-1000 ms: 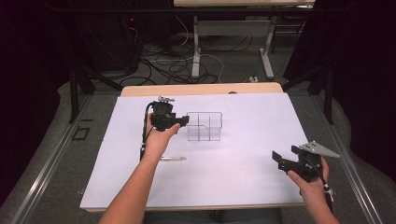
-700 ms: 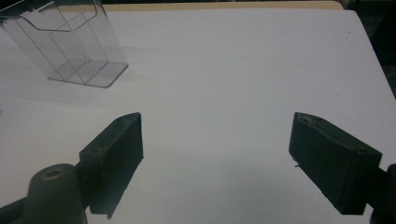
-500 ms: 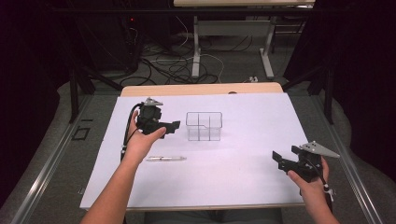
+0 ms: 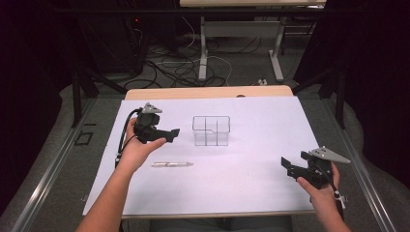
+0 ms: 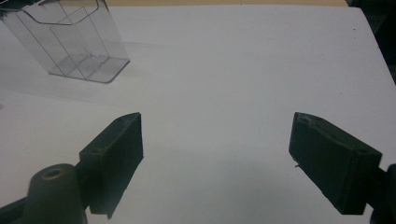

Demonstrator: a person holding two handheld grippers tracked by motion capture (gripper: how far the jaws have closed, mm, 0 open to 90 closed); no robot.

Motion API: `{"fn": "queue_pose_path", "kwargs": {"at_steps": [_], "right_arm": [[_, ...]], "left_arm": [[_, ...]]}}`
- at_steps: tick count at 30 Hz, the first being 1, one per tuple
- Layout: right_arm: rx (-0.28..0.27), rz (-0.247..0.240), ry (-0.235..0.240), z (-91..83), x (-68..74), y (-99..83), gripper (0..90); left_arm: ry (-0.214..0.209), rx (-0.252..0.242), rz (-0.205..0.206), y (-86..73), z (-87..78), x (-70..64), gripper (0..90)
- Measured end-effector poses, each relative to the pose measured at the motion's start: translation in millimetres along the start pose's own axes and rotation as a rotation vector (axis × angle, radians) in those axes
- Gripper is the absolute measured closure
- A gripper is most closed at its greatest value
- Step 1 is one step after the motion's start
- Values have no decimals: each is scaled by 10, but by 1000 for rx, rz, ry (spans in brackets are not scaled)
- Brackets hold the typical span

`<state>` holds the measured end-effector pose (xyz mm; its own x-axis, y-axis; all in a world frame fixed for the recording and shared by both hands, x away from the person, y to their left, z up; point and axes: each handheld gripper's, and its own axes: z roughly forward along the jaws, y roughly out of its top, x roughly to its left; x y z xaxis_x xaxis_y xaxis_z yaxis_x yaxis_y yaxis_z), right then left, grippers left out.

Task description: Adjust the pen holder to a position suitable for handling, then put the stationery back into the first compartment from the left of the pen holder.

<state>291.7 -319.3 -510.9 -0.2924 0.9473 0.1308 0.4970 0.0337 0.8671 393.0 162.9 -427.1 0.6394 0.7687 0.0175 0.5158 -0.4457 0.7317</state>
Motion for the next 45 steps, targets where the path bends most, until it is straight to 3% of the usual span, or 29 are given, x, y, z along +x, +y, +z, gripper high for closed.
{"fn": "queue_pose_path", "kwargs": {"at_steps": [1,3,6,11,13,15,20,23,25,28,39,45], "right_arm": [[-3,0,-4,0,1,0,173],[-10,0,-4,2,2,0,173],[-6,1,-4,0,5,1,173],[0,-14,1,1,-3,14,173],[-6,-7,-2,23,-4,9,173],[-1,-5,3,25,-7,11,173],[6,-12,6,44,12,7,173],[5,-11,4,30,18,12,173],[5,-11,0,8,13,22,172],[0,-3,3,10,5,18,173],[-1,-4,3,9,-3,18,173],[-1,-5,4,8,-5,20,173]], "left_arm": [[29,14,30,-2,8,-37,104],[86,58,139,4,19,-85,134],[125,93,250,-5,63,-173,165],[138,225,459,-32,165,-282,221],[117,265,517,-60,239,-315,289],[87,301,555,-91,316,-341,299],[11,427,626,-212,517,-405,377],[-20,488,654,-298,627,-429,388],[-75,524,650,-356,687,-432,454],[-85,577,686,-431,766,-458,455],[-93,610,713,-470,888,-456,590],[-126,638,709,-464,912,-445,650]]}}
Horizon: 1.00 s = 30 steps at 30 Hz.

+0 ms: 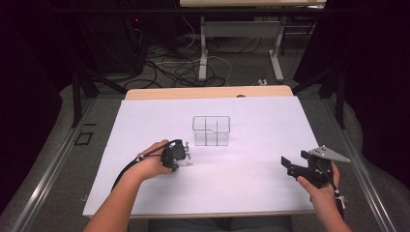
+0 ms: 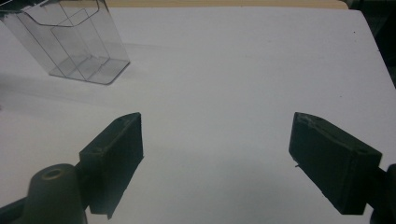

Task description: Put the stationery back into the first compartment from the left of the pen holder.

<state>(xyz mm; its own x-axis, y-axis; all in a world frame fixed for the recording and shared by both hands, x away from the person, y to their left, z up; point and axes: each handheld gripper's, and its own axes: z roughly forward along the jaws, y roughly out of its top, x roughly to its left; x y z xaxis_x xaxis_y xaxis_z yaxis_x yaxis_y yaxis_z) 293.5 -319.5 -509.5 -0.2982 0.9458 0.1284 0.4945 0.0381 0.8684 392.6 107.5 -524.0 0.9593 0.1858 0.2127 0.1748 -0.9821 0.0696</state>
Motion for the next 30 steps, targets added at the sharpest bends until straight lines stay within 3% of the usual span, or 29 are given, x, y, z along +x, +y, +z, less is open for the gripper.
{"fn": "queue_pose_path", "kwargs": {"at_steps": [3,8,14,18,22,30], "right_arm": [[-1,-2,1,3,7,1,173],[-2,-5,-1,12,11,2,173],[1,-9,4,21,9,-1,173],[-7,-9,-3,23,10,-1,173],[0,3,-4,16,10,-2,173],[7,3,-2,21,-1,-11,173]], "left_arm": [[-26,10,8,20,5,0,730],[-36,26,18,46,10,-15,790],[-28,29,13,50,7,-25,795],[-15,26,-14,38,-12,-19,796],[-8,-25,-66,6,-99,4,796],[-6,-220,-197,-99,-361,106,797]]}}
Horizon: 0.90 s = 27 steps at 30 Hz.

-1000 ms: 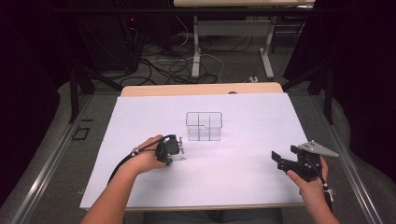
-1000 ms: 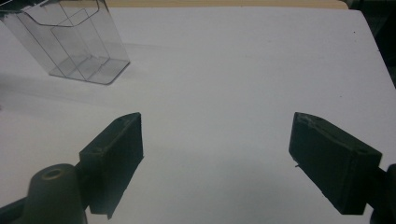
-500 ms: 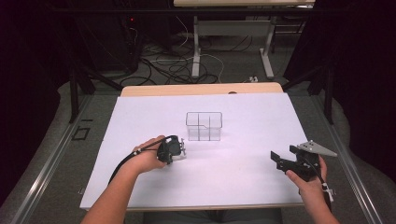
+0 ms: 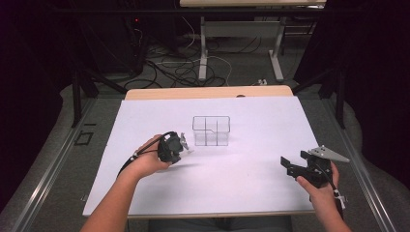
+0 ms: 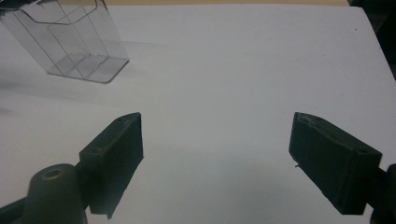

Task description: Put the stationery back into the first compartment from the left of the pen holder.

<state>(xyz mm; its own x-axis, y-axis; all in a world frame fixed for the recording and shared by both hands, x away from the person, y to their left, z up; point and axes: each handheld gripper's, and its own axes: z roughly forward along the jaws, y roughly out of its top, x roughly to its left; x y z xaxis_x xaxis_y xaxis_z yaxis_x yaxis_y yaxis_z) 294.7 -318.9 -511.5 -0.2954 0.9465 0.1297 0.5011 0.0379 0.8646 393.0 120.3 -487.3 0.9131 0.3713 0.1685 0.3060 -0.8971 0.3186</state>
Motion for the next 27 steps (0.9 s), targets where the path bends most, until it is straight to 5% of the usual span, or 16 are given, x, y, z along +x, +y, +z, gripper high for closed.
{"fn": "queue_pose_path", "kwargs": {"at_steps": [8,12,16,27], "right_arm": [[-5,4,3,3,2,7,173],[-2,-6,6,10,3,5,173],[-8,1,3,1,-2,10,173],[-7,-8,10,16,12,16,173]], "left_arm": [[-6,-220,-93,1,-289,138,797],[-13,-291,-139,1,-378,200,797],[-21,-403,-231,2,-452,247,797],[-12,-700,-401,97,-581,444,797]]}}
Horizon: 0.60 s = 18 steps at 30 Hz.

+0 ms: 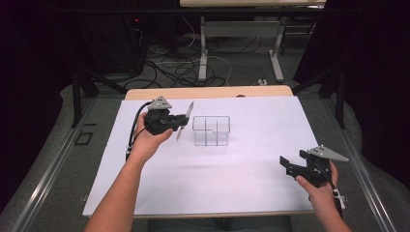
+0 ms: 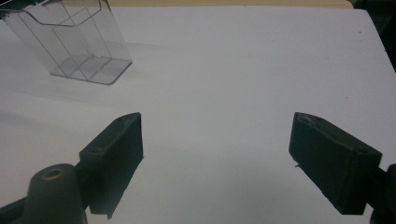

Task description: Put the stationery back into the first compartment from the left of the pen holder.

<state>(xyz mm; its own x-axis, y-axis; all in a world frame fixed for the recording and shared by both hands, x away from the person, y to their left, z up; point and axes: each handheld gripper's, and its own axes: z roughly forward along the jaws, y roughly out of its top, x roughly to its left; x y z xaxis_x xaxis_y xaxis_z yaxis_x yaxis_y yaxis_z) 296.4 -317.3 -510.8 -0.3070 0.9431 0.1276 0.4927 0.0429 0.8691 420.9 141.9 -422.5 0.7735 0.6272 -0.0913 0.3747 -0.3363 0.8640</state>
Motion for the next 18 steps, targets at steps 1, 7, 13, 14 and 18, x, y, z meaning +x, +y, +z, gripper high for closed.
{"fn": "queue_pose_path", "kwargs": {"at_steps": [1,7,13,14,18], "right_arm": [[0,1,0,0,-1,0,173],[-1,-1,3,-5,2,-2,173],[-2,3,1,-21,-3,-7,173],[-1,5,0,-25,-5,-7,173],[-2,3,-1,-33,-6,-6,173]], "left_arm": [[3,-27,-13,9,22,7,797],[5,-112,-75,66,110,42,798],[17,-184,-106,115,161,23,797],[25,-197,-113,121,174,15,798],[45,-226,-130,138,204,-8,797]]}}
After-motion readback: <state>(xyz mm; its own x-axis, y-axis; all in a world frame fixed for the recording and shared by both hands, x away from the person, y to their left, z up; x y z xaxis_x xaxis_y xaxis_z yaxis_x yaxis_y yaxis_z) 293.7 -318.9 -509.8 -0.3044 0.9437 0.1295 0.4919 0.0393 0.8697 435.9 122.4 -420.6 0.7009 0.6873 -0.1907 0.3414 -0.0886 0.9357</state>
